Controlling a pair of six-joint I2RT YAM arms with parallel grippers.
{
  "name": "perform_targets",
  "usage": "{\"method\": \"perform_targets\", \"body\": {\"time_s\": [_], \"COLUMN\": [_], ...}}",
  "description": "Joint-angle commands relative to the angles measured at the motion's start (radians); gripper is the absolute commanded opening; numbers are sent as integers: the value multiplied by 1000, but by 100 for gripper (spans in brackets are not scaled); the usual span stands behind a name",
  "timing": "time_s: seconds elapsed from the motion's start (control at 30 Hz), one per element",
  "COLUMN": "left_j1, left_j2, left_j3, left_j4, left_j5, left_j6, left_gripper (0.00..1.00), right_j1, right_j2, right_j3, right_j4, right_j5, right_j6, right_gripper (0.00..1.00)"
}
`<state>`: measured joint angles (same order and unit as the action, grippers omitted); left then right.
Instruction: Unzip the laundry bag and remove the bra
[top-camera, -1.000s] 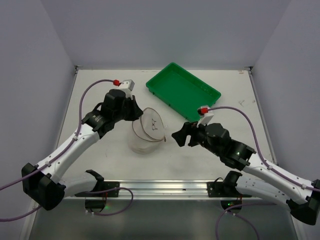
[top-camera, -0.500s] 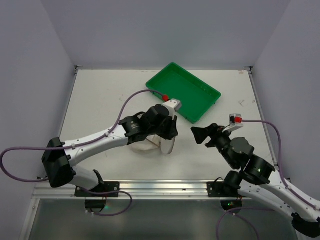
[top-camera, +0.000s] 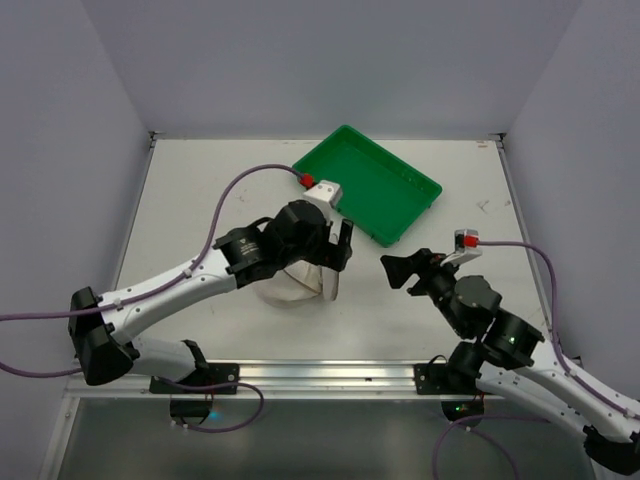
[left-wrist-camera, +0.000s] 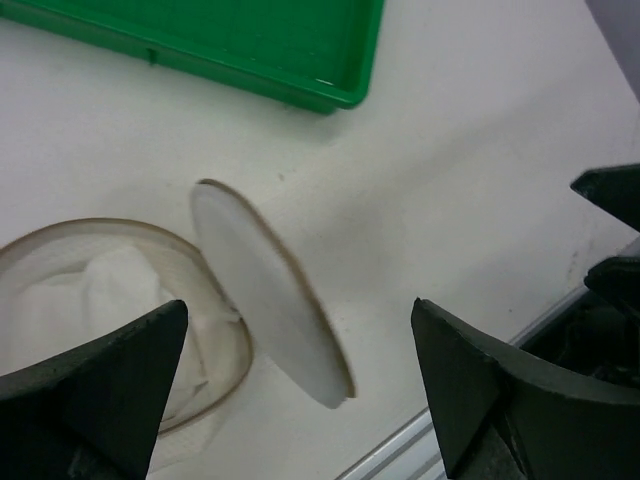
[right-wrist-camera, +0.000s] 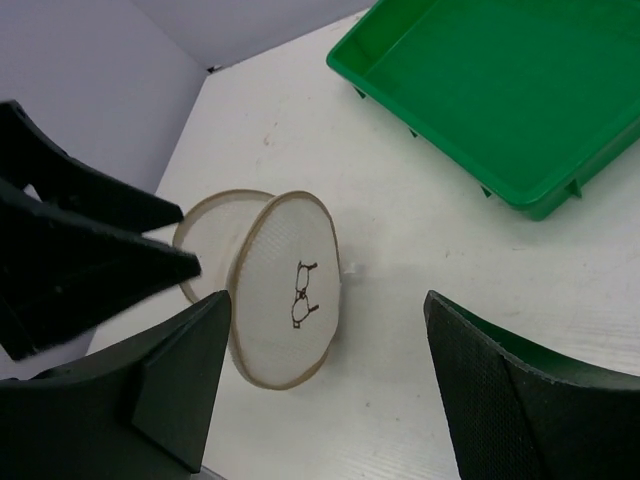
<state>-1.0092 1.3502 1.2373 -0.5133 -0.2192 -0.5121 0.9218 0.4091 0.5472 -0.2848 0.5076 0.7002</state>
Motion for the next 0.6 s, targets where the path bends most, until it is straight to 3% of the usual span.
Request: {"method": "perform_targets", "body": {"time_s": [0.0,0.13,0.27,0.33,0.43,0.57], "left_j1": [76,84,74,75,103,165], "left_j2": [-65,-42,78,61,-28,-127], "left_j3": [7,-71,-62,-87,-116,-53], "left_j4": [-62,99,166,209,200,12], "left_j5": [-118,55,243,224,74,-58], "left_j6": [32,11,-49,-86,-109,-83], "left_gripper": [97,96,93,93,94,95], "right_j1": [-1,-1,-1,-1,-1,-1], "right_j2": [72,120,80,62,79,200], "right_j3": [11,31,30,23,37,94], "right_j4": [96,102,90,92,105,116], "right_j5": [-38,-31,-18,-26,-93,-179], "right_j6": [-11,-18,-21,-34,-83,-123], "right_gripper": [79,79,79,79,79,79]}}
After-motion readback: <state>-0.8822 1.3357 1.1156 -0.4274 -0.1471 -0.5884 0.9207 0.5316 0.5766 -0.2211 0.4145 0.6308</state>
